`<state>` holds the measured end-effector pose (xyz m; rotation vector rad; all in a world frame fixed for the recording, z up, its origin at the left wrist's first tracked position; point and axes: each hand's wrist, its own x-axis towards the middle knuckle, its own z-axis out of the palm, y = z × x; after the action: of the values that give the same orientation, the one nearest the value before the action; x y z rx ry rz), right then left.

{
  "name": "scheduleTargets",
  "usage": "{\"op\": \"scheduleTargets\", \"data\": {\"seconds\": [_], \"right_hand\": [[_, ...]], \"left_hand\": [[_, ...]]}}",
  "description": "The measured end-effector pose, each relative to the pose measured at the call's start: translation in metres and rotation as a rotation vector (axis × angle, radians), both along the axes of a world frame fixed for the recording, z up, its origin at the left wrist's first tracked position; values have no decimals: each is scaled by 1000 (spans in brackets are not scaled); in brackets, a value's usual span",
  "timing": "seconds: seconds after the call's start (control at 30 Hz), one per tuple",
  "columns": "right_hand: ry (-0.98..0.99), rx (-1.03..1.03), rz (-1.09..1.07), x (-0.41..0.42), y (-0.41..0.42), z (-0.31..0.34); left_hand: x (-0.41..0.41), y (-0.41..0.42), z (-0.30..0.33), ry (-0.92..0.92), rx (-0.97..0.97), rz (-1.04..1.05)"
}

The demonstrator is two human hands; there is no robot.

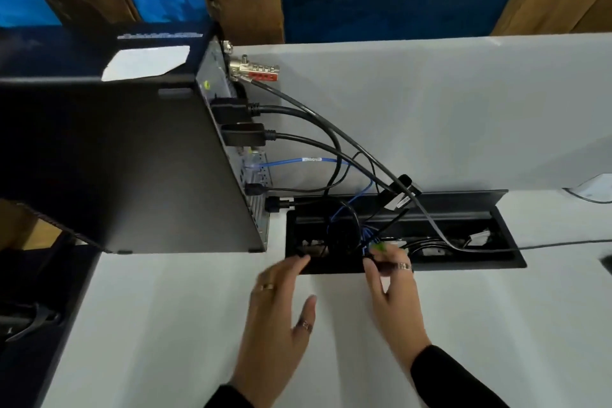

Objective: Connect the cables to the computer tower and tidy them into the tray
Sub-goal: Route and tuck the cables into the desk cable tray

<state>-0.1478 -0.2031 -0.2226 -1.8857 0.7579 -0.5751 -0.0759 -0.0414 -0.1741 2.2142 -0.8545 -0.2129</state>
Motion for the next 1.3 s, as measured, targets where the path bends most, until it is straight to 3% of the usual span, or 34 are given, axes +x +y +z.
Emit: {"op": "scheduleTargets", "data": {"seconds": [0.07,0.33,0.57,0.77,1.0,1.1,1.23,1.3], "right_hand": [[15,28,66,7,-13,5],[58,186,343,27,-39,17],[241,-96,401,43,-42,-3],[381,-120,393,59,-45,-10],[77,18,261,57,-50,0],[152,-72,296,59,-59,0],[284,-278,333,60,-66,-6],[304,-309,336,61,-67,-8]], "left_hand": [[0,-17,-22,112,34,-20],[21,-75,-54,108,116,-65],[42,-84,-64,-32,449,-146],[60,-90,-61,144,594,-201],[68,-100,-60,362,594,-212],[68,-99,-59,439,496,-181],[62,-95,-60,454,213,-18],[60,-96,-63,433,207,9]]}}
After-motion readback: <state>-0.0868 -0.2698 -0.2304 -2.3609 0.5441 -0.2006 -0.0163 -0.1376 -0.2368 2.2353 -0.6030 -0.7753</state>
